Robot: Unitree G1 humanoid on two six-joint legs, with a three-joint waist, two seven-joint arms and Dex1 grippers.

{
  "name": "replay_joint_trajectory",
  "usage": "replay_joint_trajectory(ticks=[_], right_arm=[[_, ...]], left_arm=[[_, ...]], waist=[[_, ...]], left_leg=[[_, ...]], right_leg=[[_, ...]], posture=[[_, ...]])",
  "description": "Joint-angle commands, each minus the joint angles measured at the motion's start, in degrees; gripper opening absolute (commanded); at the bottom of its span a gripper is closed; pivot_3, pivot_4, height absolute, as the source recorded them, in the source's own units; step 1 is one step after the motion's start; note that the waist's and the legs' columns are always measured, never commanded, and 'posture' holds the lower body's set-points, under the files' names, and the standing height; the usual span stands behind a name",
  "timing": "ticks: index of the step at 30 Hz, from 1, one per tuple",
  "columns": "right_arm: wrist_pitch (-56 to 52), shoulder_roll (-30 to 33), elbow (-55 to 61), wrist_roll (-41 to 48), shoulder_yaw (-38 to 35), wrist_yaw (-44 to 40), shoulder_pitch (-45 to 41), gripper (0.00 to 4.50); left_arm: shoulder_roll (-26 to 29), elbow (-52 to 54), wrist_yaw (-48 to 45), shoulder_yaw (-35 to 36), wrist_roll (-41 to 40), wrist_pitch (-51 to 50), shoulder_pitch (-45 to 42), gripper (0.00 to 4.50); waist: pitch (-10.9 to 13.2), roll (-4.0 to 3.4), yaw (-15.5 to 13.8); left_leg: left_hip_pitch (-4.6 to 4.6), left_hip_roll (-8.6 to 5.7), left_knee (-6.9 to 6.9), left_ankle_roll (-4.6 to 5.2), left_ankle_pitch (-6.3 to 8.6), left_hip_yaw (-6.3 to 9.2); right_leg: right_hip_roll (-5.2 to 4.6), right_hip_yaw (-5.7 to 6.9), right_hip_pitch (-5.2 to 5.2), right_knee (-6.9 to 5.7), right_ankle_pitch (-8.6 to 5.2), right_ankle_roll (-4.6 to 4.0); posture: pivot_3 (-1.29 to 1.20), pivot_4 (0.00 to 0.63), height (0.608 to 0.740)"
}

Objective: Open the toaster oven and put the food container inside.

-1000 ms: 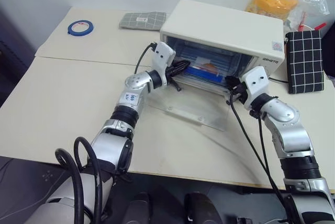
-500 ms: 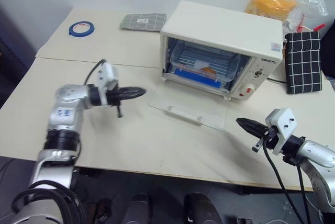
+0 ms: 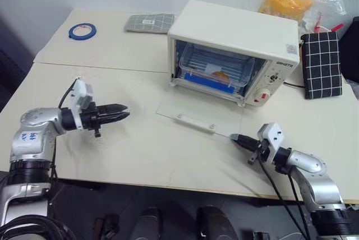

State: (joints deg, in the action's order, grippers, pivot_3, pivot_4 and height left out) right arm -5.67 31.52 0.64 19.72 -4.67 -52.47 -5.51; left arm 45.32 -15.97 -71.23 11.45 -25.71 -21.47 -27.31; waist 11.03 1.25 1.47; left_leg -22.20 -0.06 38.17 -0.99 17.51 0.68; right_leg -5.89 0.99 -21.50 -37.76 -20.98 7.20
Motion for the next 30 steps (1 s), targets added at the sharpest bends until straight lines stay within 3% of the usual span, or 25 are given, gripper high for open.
replay_joint_trajectory(ticks=[1,7,11,15,20,23,25,30], right_arm=[[1.7,-1.0,5.3,4.3,-2.6,-0.4,-0.5,0.0],[0.3,-0.3,10.4,9.0,-6.6,1.3,-3.1,0.0],[-3.3,-2.1,7.3,13.0,-9.1,7.4,-16.3,0.0],[-2.4,-2.9,-1.1,9.4,-7.6,9.3,-24.5,0.0],[-5.9,-0.5,0.6,12.2,-7.9,5.3,-24.1,0.0],[-9.7,3.6,8.4,15.3,-9.3,1.5,-16.1,0.62],[-9.6,6.6,14.0,15.5,-11.0,-1.0,-8.1,1.28],[3.6,10.6,21.1,7.6,-12.2,-9.1,11.5,2.99]], left_arm=[[1.3,4.5,0.6,4.0,-3.6,-1.3,0.3,2.58],[1.2,9.2,2.6,5.6,-6.1,-4.4,1.5,4.39],[-0.4,11.0,5.5,5.4,-7.5,-6.7,0.6,4.48],[-1.3,10.3,6.2,3.9,-8.0,-8.4,-1.4,4.48],[-1.6,9.6,6.3,2.5,-5.9,-5.5,-2.5,4.48],[-1.0,7.9,6.5,3.0,-2.6,1.5,-0.6,4.5],[0.1,5.7,5.1,4.1,-1.0,5.9,2.7,4.5],[0.8,5.5,4.6,6.4,2.2,17.4,13.1,4.5]], waist=[[0.0,0.0,0.0],[0.0,-0.01,0.0],[0.1,-0.1,0.6],[0.0,-0.1,0.2],[0.1,-0.11,0.0],[0.1,-0.11,-0.1],[0.0,-0.11,-0.1],[0.1,-0.11,0.2]], left_leg=[[0.0,0.0,0.0,0.0,0.0,0.0],[-0.02,-0.04,-0.01,0.0,0.0,0.02],[0.01,-0.01,0.0,-0.02,-0.01,-0.04],[0.04,0.11,-0.1,-0.09,-0.04,0.06],[-0.14,-0.13,-0.09,-0.03,0.0,0.11],[-0.15,-0.21,-0.07,0.06,0.04,0.11],[-0.17,-0.21,-0.1,0.08,0.05,0.1],[-0.02,-0.15,-0.15,0.16,0.1,-0.21]], right_leg=[[0.0,0.0,0.0,0.0,0.0,0.0],[-0.07,0.03,0.01,0.02,0.0,0.0],[-0.06,-0.02,-0.04,-0.03,0.01,-0.02],[0.05,0.1,-0.05,0.0,0.01,-0.03],[-0.2,0.15,-0.1,0.03,0.0,-0.03],[-0.33,0.27,-0.07,0.07,0.0,-0.03],[-0.35,0.3,-0.05,0.15,0.0,-0.03],[-0.34,0.14,0.0,0.2,0.0,-0.02]], posture=[[0.0,0.15,0.74],[0.0,0.15,0.74],[0.0,0.15,0.74],[0.0,0.15,0.74],[0.0,0.15,0.74],[0.0,0.15,0.74],[0.0,0.15,0.74],[0.0,0.15,0.74]])
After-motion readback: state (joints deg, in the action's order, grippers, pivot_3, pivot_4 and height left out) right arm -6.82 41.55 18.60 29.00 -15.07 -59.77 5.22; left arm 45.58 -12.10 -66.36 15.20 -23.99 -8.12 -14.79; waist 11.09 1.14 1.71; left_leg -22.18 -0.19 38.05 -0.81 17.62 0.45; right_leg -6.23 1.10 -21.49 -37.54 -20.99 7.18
